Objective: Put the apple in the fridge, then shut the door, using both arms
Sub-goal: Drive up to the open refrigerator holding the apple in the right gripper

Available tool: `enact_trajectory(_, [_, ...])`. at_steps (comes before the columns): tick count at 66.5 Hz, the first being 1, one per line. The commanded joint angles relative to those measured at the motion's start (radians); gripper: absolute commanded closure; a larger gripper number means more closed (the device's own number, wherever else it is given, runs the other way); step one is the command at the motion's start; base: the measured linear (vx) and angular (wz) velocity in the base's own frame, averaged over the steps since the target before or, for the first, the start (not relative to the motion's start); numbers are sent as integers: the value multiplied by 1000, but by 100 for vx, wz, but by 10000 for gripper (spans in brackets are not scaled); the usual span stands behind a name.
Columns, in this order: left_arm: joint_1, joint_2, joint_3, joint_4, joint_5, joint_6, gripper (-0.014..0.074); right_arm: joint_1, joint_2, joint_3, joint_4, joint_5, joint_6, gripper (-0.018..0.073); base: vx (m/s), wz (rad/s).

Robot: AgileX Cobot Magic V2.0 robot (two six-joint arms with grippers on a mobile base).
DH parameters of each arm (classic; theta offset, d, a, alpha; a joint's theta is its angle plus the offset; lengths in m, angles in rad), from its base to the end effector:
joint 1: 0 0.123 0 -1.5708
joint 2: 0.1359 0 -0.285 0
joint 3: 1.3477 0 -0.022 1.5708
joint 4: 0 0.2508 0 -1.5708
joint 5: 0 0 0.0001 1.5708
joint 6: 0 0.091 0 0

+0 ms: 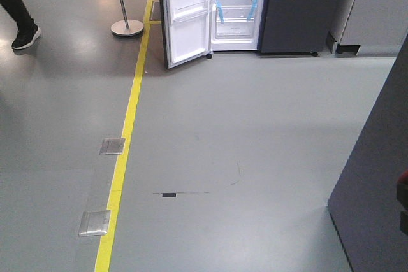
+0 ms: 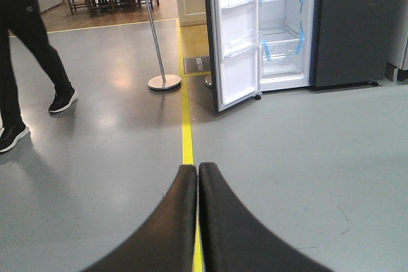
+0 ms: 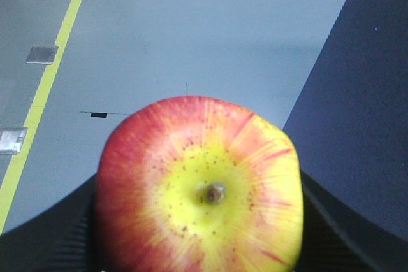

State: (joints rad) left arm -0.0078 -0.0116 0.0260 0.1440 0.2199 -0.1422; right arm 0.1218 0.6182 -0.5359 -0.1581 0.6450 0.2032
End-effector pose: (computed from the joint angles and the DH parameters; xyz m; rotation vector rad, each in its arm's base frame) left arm 0.0557 0.0024 0.1853 -0.0179 1.7156 0.0199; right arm 0.1161 0.0055 0.2876 0.0029 2.2016 0.0063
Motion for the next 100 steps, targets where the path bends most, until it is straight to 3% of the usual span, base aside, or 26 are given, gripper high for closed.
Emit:
enact_trajectory(1, [-6, -14, 19, -5, -72, -4, 602, 1, 6, -30, -15, -72, -13, 406, 15, 1])
enact_trajectory(100, [-6, -14, 19, -5, -72, -4, 602, 1, 6, -30, -15, -73, -13, 406, 16, 2])
